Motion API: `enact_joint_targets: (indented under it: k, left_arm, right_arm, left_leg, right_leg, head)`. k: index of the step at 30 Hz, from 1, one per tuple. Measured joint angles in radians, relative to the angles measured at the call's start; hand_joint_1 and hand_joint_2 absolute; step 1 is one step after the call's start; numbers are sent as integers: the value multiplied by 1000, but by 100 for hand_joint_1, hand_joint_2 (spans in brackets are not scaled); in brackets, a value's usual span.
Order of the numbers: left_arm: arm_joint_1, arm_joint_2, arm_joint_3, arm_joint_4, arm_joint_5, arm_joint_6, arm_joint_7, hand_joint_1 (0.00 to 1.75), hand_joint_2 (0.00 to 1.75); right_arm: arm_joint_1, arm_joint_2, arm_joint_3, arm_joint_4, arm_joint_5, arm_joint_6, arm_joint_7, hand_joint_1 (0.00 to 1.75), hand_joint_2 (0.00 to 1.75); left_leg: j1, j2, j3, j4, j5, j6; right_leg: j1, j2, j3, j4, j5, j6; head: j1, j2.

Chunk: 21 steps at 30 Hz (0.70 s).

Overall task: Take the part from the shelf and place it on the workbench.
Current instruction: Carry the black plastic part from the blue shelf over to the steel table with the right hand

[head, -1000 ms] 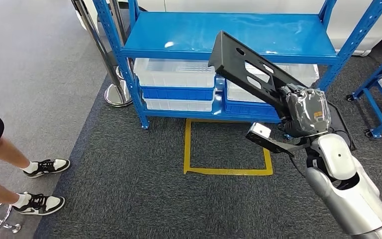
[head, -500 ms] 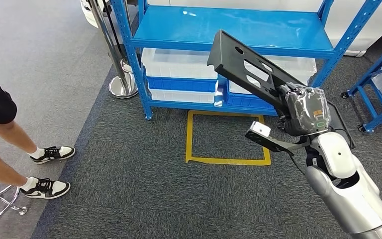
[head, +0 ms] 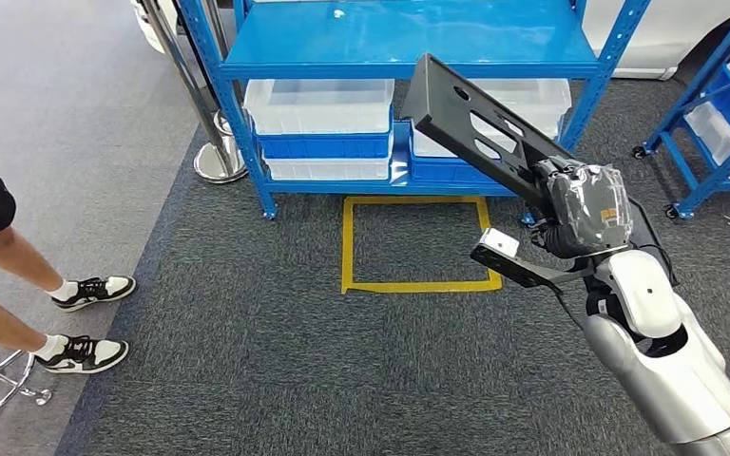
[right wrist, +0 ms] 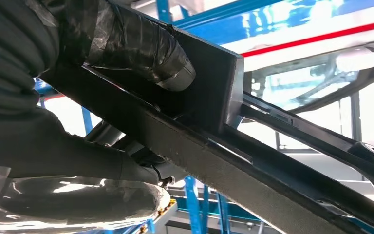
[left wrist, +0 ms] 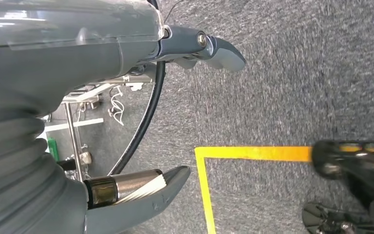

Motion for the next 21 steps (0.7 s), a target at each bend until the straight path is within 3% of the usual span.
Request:
enact_joint_targets:
  k: [1, 2, 3, 5, 7, 8, 10, 12, 14, 16, 17, 18, 20, 21]
  left_arm:
    - [-1, 0, 2, 0, -1, 0, -1, 0, 175]
    - [-1, 0, 4, 0, -2, 0, -1, 0, 175]
    - [-2, 0, 6, 0, -4, 0, -2, 0, 175]
    - [-1, 2, 11, -1, -8, 0, -2, 0, 175]
    - [0, 2, 17, -4, -11, 1, -3, 0, 175]
    - [0, 2, 19, -6, -12, 2, -3, 0, 175]
    - [-2, 0, 21, -7, -12, 2, -3, 0, 175]
    - [-5, -1, 21, -7, -12, 3, -3, 0, 175]
    - [-5, -2, 22, -7, -12, 3, -4, 0, 175]
    - [-6, -3, 22, -7, -13, 3, -4, 0, 175]
    - [-6, -4, 22, -7, -13, 3, -4, 0, 175]
    - [-7, -5, 22, -7, -13, 2, -4, 0, 175]
    - [-10, -6, 22, -8, -13, 1, -4, 0, 175]
    - [-11, -5, 23, -9, -14, 0, -4, 0, 175]
  right_arm:
    - [1, 0, 0, 1, 0, 1, 0, 175, 175]
    - [2, 0, 0, 1, -1, 2, 0, 175, 175]
    - [2, 0, 0, 2, -2, 3, 0, 175, 175]
    - [1, 0, -1, 2, -4, 5, 1, 175, 175]
    - [0, 0, -1, 3, -5, 7, 3, 175, 175]
    - [0, 1, -1, 4, -5, 8, 3, 175, 175]
    - [3, 0, -2, 4, -6, 9, 3, 175, 175]
    - [1, -1, -4, 4, -6, 9, 3, 175, 175]
    - [-3, -1, -6, 4, -6, 9, 3, 175, 175]
    - [-1, -1, -6, 6, -6, 9, 3, 175, 175]
    - [1, -1, -6, 8, -6, 9, 3, 175, 175]
    - [1, -1, -6, 9, -6, 9, 3, 175, 175]
    - [0, -1, -6, 10, -6, 10, 3, 175, 175]
    - [-2, 0, -6, 11, -6, 10, 3, 175, 175]
  left_leg:
    - [-1, -1, -11, 40, -10, 3]
    - [-3, -2, -4, 42, 0, 10]
    - [-6, -8, 20, 7, 26, 21]
    - [-13, -48, 93, -120, 82, 60]
    - [-18, -86, 140, -206, 102, 86]
    - [-19, -90, 149, -218, 101, 90]
    - [-23, -74, 169, -260, 114, 91]
    - [-17, -48, 196, -313, 123, 86]
    - [-12, -20, 208, -334, 118, 77]
    - [-8, 7, 208, -325, 110, 68]
    - [-5, 21, 207, -317, 103, 62]
    - [-1, 33, 206, -307, 95, 55]
    - [7, 56, 201, -277, 74, 37]
    - [6, 65, 196, -259, 63, 28]
  right_leg:
    - [4, 9, -4, 0, 3, -1]
    - [9, 18, -7, 0, 6, -2]
    - [14, 29, -7, 0, 7, -3]
    - [22, 48, -7, -1, 9, -2]
    - [15, 66, -8, -5, 14, 6]
    - [7, 76, -10, -10, 19, 13]
    - [-2, 88, -11, -25, 27, 26]
    - [2, 48, -27, -5, 8, 33]
    - [3, -2, -81, 94, -41, 43]
    - [-5, -14, -140, 198, -68, 58]
    - [-10, -17, -149, 210, -56, 66]
    - [-14, -24, -138, 183, -28, 73]
    - [-18, -57, -90, 79, 25, 86]
    - [-16, -73, -75, 43, 38, 82]
  head:
    - [0, 0]
    - [0, 0]
    - [0, 0]
    - [2, 0]
    - [3, 0]
    - [3, 0]
    - [0, 0]
    - [2, 0]
    - [4, 0]
    - [4, 0]
    - [3, 0]
    - [4, 0]
    - [4, 0]
    - [4, 0]
